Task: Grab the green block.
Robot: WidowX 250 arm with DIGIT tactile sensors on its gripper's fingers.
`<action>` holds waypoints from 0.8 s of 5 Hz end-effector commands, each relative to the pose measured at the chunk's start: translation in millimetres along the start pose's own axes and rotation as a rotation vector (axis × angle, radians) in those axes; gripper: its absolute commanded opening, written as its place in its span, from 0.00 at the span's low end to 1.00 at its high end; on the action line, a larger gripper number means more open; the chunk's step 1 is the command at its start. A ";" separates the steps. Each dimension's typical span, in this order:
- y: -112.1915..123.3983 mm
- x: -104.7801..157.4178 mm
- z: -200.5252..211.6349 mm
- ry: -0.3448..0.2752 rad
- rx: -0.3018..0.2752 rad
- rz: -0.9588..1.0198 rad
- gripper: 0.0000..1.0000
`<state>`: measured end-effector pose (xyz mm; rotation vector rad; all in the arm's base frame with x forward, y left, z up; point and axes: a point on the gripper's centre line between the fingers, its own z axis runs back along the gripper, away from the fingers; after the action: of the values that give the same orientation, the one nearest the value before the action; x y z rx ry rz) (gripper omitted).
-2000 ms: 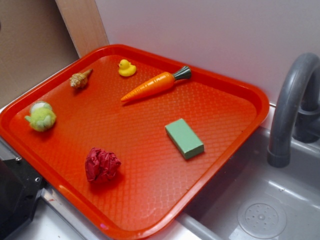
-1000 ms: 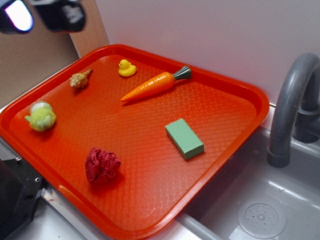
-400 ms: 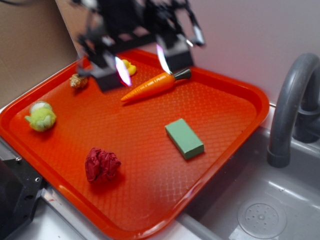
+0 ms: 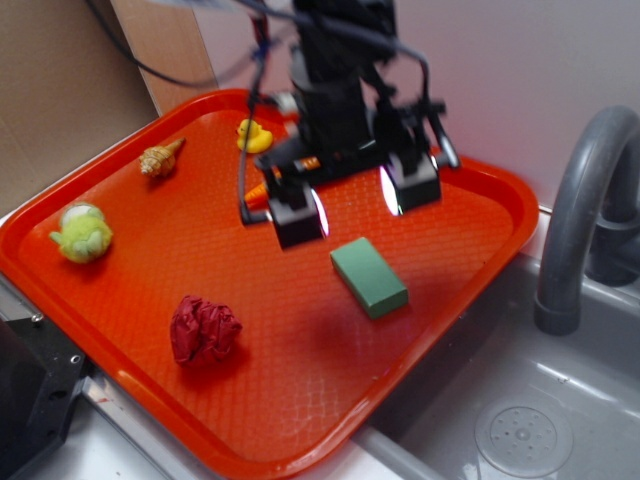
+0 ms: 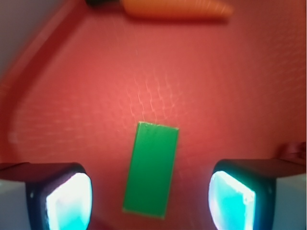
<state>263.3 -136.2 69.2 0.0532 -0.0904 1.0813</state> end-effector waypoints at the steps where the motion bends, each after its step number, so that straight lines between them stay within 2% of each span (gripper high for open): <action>1: -0.8 22.1 -30.4 0.020 -0.023 0.056 1.00; 2: 7.1 17.5 -45.8 0.034 -0.027 0.042 1.00; 3: 15.4 22.7 -48.7 0.053 -0.030 -0.029 0.00; 4: 11.2 29.6 -18.8 0.031 -0.055 -0.265 0.00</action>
<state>251.5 -113.9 34.9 0.0545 -0.0321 0.8145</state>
